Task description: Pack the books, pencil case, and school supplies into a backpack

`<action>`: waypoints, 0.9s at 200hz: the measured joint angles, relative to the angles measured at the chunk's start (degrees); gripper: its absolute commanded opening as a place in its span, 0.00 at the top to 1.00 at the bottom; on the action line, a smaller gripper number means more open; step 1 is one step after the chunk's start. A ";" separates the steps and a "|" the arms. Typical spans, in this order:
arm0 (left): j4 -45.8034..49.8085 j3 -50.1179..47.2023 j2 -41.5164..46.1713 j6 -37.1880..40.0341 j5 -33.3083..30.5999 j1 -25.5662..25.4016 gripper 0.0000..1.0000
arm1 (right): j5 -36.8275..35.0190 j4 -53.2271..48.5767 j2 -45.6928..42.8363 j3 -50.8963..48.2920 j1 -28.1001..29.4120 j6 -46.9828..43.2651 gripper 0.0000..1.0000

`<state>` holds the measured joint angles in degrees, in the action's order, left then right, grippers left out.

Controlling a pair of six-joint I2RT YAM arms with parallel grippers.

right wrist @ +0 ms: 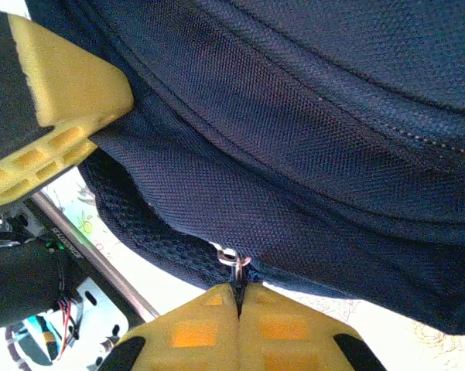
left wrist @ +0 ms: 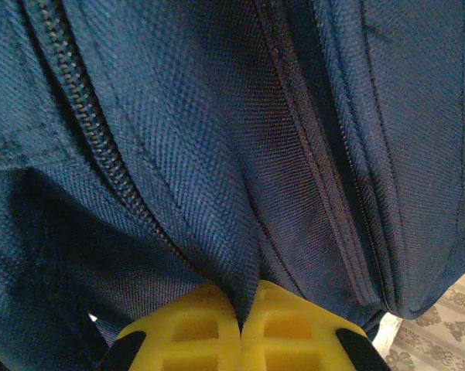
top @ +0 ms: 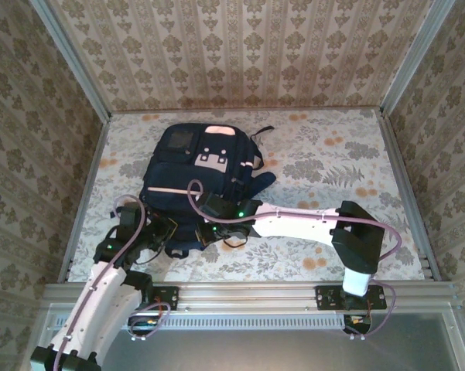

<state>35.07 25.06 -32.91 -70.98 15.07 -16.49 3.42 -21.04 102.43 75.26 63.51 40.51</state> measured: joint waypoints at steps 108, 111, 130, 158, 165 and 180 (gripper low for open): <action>-0.98 -0.68 0.00 -1.05 -0.61 -0.81 0.95 | 1.86 11.13 -4.72 -11.37 -0.15 3.04 0.56; -1.01 -0.68 0.00 -1.05 -0.63 -0.79 0.95 | 2.01 11.56 -4.72 -11.50 -0.15 2.95 0.55; -1.07 -0.70 0.00 -1.09 -0.79 -0.87 0.95 | 2.93 14.05 -4.72 -12.11 -0.15 3.58 0.54; -1.18 -0.74 0.00 -1.11 -0.96 -1.11 0.95 | 3.41 16.70 -4.26 -12.11 -0.17 3.63 0.54; -1.22 -0.79 0.00 -1.14 -0.98 -1.11 0.95 | 3.52 17.18 -4.04 -12.11 -0.24 3.63 0.54; -1.22 -0.83 0.02 -1.31 -0.98 -1.18 0.95 | 3.72 17.84 -3.41 -12.11 -0.37 3.63 0.54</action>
<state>33.85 24.23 -32.88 -72.29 14.09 -17.67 7.14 -3.20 99.02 63.16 63.13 44.14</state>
